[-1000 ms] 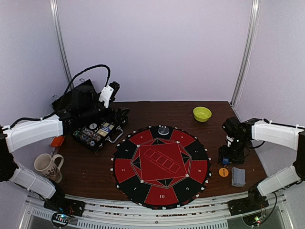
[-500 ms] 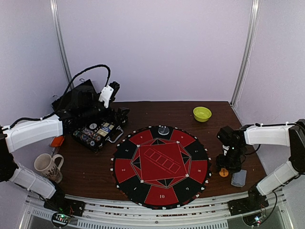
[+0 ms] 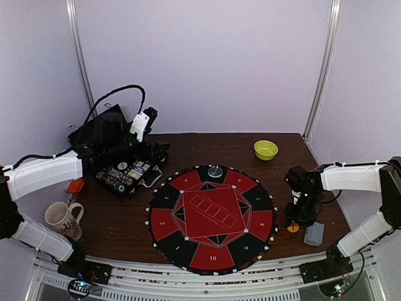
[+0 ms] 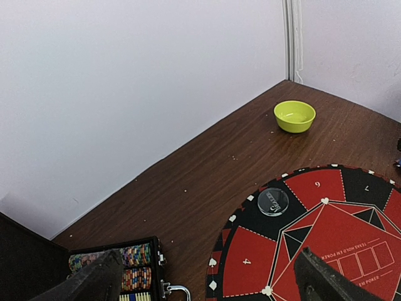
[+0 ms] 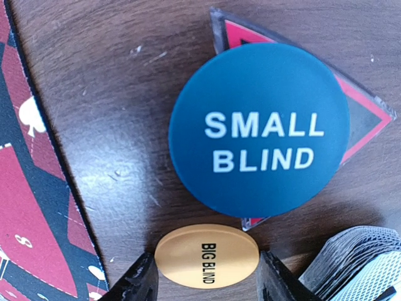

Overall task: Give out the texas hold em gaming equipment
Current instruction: Pick up the small blind button from the center of the board.

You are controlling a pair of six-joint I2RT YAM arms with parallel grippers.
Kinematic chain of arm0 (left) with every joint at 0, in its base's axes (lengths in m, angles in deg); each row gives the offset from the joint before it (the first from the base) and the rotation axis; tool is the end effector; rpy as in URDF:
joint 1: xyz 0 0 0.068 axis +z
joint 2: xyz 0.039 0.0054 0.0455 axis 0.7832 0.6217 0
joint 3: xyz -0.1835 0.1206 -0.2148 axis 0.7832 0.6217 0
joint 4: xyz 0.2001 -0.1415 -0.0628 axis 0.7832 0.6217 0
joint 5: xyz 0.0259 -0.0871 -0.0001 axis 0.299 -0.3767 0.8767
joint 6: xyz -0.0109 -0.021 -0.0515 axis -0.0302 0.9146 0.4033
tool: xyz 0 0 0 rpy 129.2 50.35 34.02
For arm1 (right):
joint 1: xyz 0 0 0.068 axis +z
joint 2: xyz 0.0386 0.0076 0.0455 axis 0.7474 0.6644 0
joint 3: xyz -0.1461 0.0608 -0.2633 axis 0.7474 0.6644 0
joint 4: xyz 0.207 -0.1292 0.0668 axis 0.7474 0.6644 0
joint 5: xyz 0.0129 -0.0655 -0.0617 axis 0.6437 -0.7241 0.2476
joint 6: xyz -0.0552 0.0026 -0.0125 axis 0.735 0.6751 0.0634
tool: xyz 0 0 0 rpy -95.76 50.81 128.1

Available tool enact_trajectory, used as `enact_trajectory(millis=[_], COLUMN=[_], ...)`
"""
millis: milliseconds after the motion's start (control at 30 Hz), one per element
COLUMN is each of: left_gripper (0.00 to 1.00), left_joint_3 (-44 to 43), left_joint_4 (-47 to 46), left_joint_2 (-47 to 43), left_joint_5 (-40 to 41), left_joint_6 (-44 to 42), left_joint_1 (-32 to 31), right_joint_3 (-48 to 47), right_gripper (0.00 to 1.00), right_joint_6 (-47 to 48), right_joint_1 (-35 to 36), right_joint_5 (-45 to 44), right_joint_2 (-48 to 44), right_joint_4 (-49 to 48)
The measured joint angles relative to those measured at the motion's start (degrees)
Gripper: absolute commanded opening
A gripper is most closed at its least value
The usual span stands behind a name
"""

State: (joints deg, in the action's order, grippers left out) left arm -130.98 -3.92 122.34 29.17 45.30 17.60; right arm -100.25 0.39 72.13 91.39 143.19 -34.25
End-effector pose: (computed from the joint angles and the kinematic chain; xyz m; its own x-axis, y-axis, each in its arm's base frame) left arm 0.2483 -0.1704 0.3462 -0.1875 0.2113 -0.9593 0.6256 0.7786 0.0492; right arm 0.1855 0.0856 0.1862 -0.9768 0.2126 -0.0267 0.2074 0.9696 0.1301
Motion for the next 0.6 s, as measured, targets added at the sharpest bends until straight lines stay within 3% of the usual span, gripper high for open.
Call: enact_trajectory(millis=[133, 600], left_gripper=[0.98, 0.98], left_joint_3=[0.0, 0.0], left_joint_4=[0.0, 0.2], left_joint_2=[0.0, 0.0], left_joint_5=[0.0, 0.0], left_joint_6=[-0.1, -0.4], left_joint_1=[0.0, 0.0], right_joint_3=[-0.2, -4.8], right_gripper=[0.54, 0.7], right_joint_6=[0.0, 0.9], right_joint_1=[0.0, 0.0], right_joint_5=[0.0, -3.8], right_joint_2=[0.1, 1.2], right_joint_4=[0.2, 4.3])
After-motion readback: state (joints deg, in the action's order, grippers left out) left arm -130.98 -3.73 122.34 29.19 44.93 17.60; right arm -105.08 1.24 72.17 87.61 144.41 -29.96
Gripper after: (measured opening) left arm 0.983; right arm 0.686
